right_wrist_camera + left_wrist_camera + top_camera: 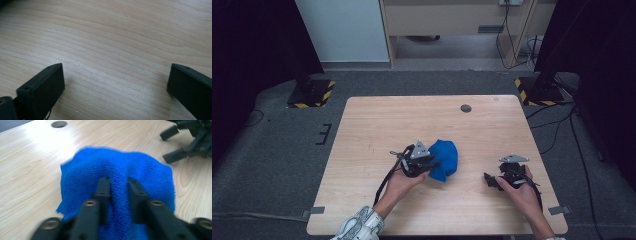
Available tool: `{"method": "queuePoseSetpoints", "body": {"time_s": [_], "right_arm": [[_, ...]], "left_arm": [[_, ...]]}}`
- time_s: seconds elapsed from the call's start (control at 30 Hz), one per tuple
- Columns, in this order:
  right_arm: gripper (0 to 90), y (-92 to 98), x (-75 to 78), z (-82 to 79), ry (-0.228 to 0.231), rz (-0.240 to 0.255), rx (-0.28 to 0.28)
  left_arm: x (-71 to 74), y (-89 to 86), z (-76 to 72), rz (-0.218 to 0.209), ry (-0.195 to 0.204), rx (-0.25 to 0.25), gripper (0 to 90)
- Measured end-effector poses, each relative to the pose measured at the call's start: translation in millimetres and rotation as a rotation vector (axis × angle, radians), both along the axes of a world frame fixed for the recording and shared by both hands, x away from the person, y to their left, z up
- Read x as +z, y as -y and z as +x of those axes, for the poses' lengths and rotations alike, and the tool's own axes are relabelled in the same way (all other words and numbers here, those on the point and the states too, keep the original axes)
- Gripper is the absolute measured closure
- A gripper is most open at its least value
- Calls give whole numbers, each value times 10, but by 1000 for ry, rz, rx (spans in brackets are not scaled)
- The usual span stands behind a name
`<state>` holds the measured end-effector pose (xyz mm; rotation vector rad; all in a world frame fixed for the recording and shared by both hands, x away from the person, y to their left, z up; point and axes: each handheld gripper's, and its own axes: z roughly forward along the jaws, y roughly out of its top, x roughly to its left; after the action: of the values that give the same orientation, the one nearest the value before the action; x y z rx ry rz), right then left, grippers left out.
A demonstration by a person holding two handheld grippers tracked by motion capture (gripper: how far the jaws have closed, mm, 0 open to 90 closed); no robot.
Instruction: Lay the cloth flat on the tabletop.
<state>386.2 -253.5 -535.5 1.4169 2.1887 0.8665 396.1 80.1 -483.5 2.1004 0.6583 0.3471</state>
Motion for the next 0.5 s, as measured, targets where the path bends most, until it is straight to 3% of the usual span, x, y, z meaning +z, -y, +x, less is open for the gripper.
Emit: {"method": "queuePoseSetpoints", "body": {"time_s": [0.03,0.07,0.17,0.4,0.5], "right_arm": [[74,-1,16,5,-5,5,13],[71,-3,36,8,0,18,22],[99,-21,120,0,53,43,28],[299,-117,234,-14,119,41,82],[409,-165,281,-15,132,51,122]], "left_arm": [[-6,11,-11,9,3,4,404],[-8,3,-21,-3,5,1,347],[17,-48,-56,-34,19,9,273],[24,-279,-40,-31,35,70,260],[-33,-384,30,7,39,121,259]]}}
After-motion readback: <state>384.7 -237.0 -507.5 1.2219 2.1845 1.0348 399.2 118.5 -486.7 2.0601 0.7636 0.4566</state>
